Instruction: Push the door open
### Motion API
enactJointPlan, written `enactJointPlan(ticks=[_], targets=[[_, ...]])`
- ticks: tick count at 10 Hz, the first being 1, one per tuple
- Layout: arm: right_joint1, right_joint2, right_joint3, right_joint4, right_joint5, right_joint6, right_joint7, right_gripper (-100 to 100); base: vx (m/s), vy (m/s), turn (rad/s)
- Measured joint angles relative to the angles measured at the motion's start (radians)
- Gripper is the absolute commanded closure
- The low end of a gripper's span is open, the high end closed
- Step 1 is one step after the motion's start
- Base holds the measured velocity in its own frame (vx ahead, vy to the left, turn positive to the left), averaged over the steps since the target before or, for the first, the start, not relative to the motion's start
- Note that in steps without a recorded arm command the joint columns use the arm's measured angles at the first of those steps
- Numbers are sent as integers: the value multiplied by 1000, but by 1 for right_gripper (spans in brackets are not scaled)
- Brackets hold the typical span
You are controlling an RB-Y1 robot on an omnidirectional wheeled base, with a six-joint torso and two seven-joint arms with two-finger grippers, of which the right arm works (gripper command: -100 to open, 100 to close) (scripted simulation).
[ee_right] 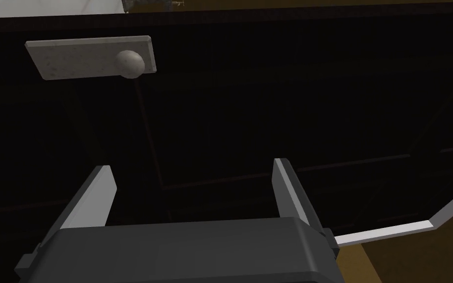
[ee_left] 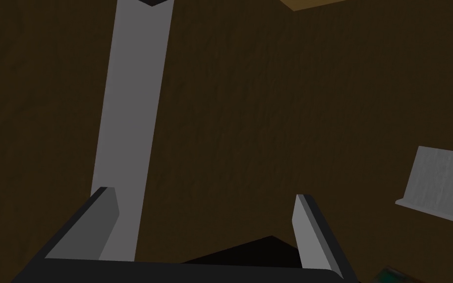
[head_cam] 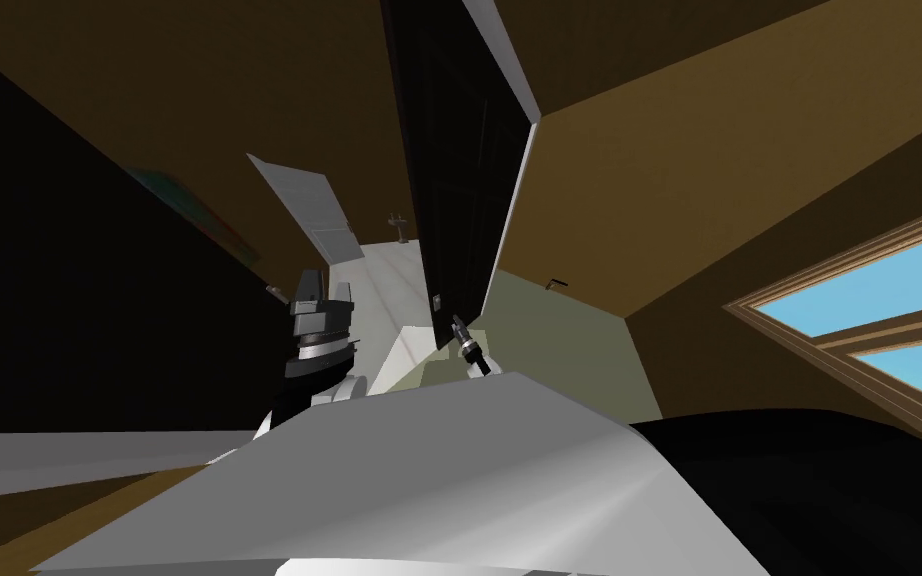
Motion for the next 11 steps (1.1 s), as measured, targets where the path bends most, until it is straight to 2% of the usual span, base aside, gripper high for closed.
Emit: enactJointPlan(ticks=[5, 8, 11], targets=[[-49, 6, 39, 111, 17, -23, -19, -100, 95, -42, 22], [-83, 12, 57, 195, 25, -51, -27, -100, 85, -42, 22], [-111, 18, 72, 254, 32, -66, -37, -100, 94, -17, 18]])
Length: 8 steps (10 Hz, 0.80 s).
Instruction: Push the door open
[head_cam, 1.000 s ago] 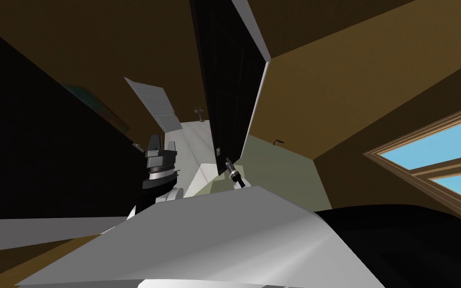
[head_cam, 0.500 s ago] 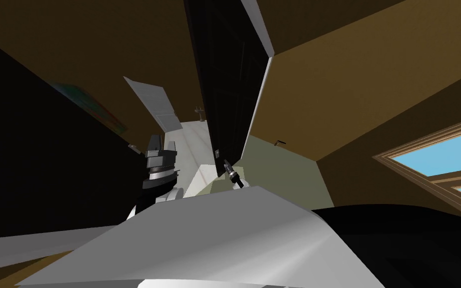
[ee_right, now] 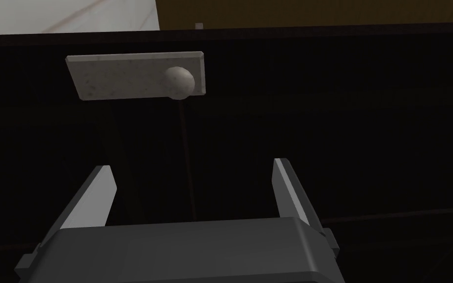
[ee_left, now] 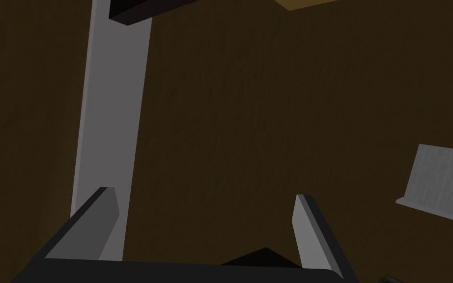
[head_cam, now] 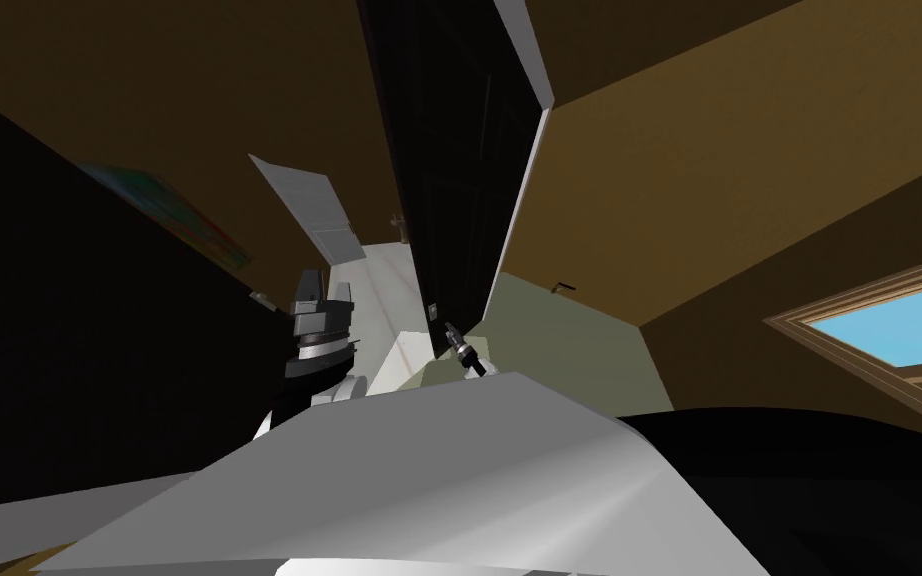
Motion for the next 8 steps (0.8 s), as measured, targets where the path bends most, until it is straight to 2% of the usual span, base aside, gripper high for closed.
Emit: enactJointPlan(ticks=[2, 4, 8], targets=[[-24, 9, 8, 59, 4, -22, -2, -100, 118, -39, 25], [-39, 17, 22, 97, 10, -29, -6, -100, 92, -45, 14], [-44, 4, 16, 110, 8, -33, -1, -100, 136, 73, 27]])
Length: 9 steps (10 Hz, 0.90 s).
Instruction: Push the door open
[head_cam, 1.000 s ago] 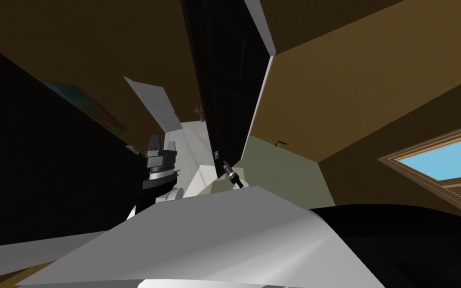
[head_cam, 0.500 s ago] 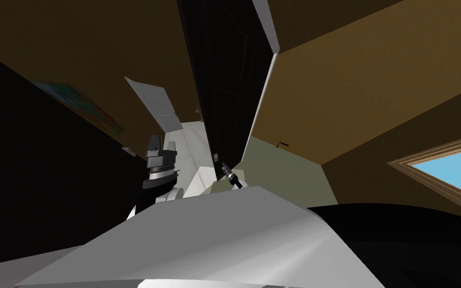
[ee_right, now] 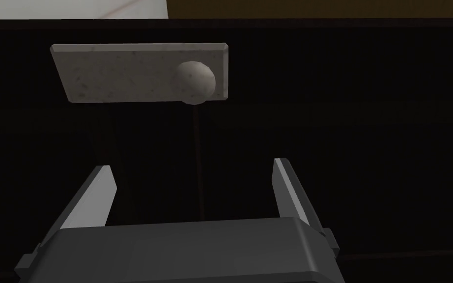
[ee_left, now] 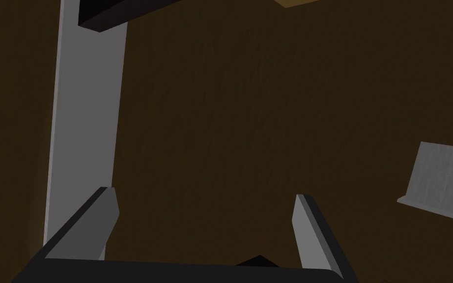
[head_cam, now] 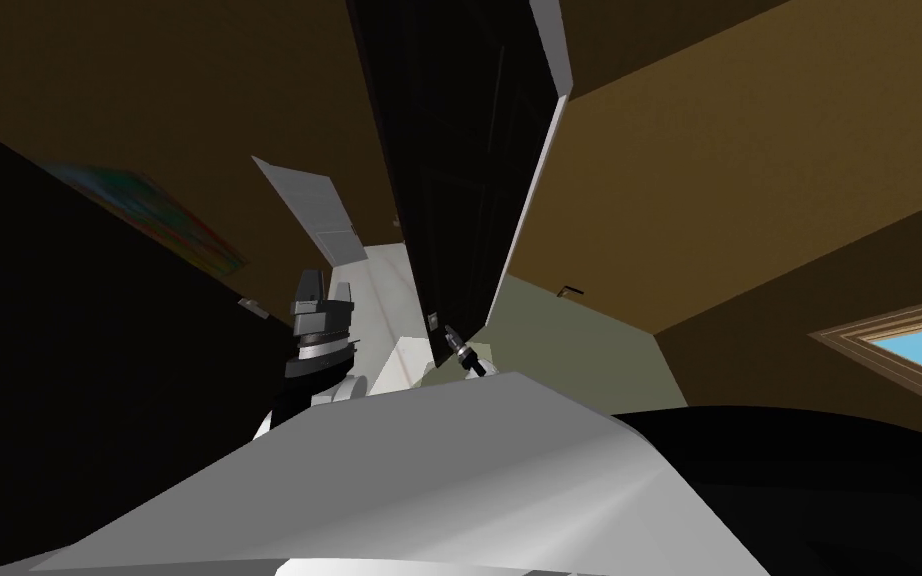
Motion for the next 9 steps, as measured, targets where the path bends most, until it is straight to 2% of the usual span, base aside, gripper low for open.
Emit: enactJointPlan(ticks=[3, 6, 7, 9], targets=[[1, -1, -6, 2, -2, 2, 4, -100, 161, 112, 24], [2, 17, -12, 1, -4, 6, 10, -100, 133, 70, 20], [2, 19, -12, 1, -4, 3, 11, 100, -13, -7, -1], [0, 18, -12, 1, -4, 6, 10, 100, -19, -13, 9]])
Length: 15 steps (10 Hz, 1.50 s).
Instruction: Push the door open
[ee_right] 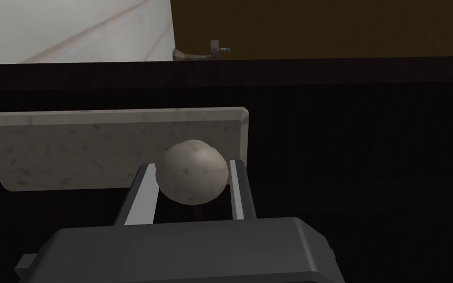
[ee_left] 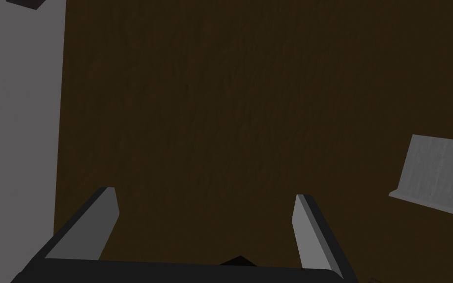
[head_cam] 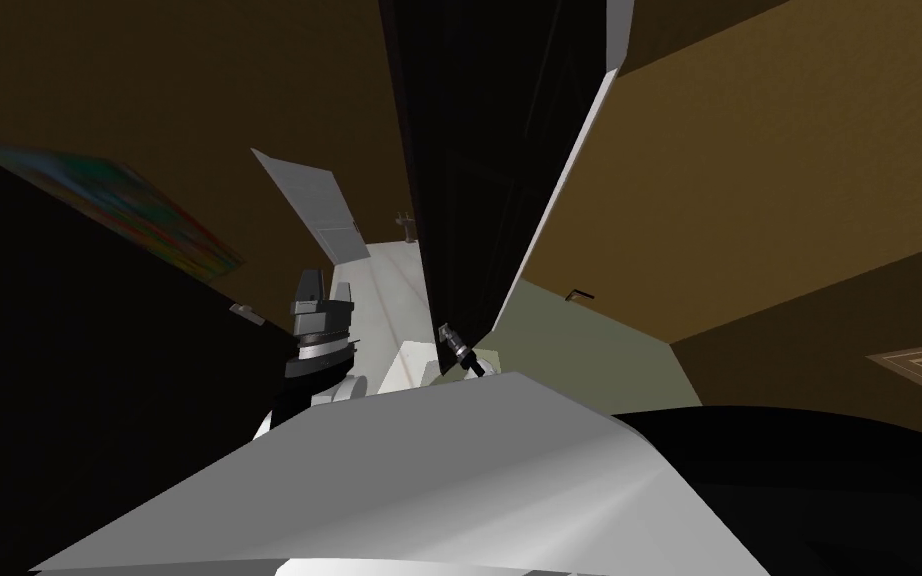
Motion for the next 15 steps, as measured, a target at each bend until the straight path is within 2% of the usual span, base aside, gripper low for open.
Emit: enactJointPlan(ticks=[3, 4, 5, 6, 7, 9, 10, 11, 13, 14, 15], targets=[[2, -1, 1, 2, 0, 2, 0, 100, -4, -3, -2], [2, -1, 0, 2, 0, 2, 0, 100, 107, 76, -15], [15, -6, -1, -7, 0, 8, 2, 100, 146, 122, -37], [5, -1, -9, 19, -3, 1, 8, 100, 133, 147, -24], [15, -9, -14, 5, -5, 3, 10, 100, 120, 134, -35], [-12, -6, -36, 40, -16, -11, 19, 100, 134, 132, -22], [-8, -9, -41, 32, -17, -10, 22, 100, 150, 109, -46], [-28, -3, -57, 65, -25, -21, 30, 100, 135, 114, -12], [-7, -15, -59, 21, -25, -3, 30, 100, 92, 80, -43], [-5, -19, -74, 18, -31, 3, 35, 100, 152, 142, -94], [24, -36, -85, -36, -35, 28, 38, 100, 95, 82, -45]])
